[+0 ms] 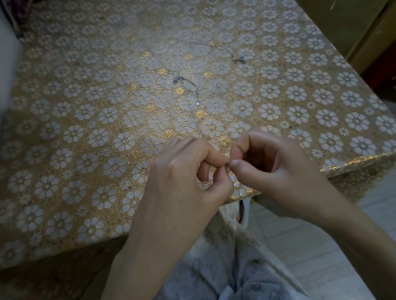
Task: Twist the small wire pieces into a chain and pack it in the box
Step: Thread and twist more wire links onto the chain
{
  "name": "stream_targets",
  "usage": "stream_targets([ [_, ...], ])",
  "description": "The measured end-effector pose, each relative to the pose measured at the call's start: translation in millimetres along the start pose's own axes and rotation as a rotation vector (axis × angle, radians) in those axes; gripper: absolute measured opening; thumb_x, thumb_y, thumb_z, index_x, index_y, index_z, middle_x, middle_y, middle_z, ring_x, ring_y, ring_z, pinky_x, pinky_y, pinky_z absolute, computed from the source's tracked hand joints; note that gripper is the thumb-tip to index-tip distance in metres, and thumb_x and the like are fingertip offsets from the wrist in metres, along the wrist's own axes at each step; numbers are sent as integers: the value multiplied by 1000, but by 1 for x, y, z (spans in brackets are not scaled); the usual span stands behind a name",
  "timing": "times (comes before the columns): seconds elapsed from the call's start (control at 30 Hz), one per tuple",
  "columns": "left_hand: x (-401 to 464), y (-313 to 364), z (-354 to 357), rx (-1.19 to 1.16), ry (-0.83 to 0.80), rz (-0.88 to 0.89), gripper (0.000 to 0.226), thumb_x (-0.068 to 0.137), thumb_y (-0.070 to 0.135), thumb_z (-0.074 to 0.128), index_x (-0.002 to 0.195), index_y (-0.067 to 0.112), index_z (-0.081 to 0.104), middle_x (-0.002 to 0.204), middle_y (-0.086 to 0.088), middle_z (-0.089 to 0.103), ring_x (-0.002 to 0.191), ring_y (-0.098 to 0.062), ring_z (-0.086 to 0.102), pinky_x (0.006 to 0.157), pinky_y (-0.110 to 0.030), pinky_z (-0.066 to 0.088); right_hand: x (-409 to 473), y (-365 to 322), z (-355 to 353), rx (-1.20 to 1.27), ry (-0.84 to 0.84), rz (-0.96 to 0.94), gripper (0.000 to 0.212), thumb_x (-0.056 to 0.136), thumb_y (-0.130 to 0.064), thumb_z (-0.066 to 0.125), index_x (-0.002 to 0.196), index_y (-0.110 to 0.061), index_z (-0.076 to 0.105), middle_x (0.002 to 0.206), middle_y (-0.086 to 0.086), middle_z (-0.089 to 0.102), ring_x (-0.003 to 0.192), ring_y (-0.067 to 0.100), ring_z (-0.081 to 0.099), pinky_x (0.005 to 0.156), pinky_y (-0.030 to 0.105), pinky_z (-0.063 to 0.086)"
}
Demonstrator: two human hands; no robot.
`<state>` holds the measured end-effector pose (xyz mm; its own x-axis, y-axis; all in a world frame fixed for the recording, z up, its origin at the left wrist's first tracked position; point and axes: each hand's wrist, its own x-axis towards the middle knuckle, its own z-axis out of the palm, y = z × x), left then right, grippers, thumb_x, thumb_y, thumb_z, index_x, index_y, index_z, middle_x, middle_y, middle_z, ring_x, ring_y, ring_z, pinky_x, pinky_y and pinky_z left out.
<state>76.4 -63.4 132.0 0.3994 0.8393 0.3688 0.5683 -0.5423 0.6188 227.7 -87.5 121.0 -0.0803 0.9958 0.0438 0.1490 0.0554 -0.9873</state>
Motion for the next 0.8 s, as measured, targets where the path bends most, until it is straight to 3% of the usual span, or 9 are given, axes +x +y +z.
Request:
stream_targets([
  [0.13, 0, -2, -1, 6, -5, 16, 7, 75, 19, 56, 71, 14, 58, 63, 16, 35, 63, -3, 38, 61, -25, 39, 1, 1, 0, -20, 0, -12, 9, 74, -14, 57, 66, -15, 53, 55, -6, 44, 50, 6, 37, 46, 19, 29],
  [0.43, -1, -1, -3, -6, -31, -24, 7, 74, 19, 54, 69, 14, 55, 63, 12, 38, 64, -6, 40, 59, -14, 33, 0, 1, 1, -121, 1, -23, 7, 73, -13, 55, 67, -14, 52, 52, -9, 43, 46, 2, 36, 46, 14, 28],
  [0.63, -3, 2, -6, -251, -113, -175, 9, 71, 33, 53, 71, 25, 57, 66, 4, 54, 65, -12, 52, 58, -17, 40, 2, -1, -4, 60, -48, 17, 7, 75, -8, 54, 68, -6, 51, 54, -9, 44, 48, 3, 37, 47, 14, 31],
  [0.8, -2, 2, -8, -361, -166, -243, 4, 73, 27, 57, 70, 25, 59, 64, 18, 55, 58, -1, 50, 55, -7, 34, 1, -2, -5, 87, -67, 35, 7, 76, -9, 53, 70, -6, 52, 55, -11, 46, 49, 3, 38, 47, 14, 32],
])
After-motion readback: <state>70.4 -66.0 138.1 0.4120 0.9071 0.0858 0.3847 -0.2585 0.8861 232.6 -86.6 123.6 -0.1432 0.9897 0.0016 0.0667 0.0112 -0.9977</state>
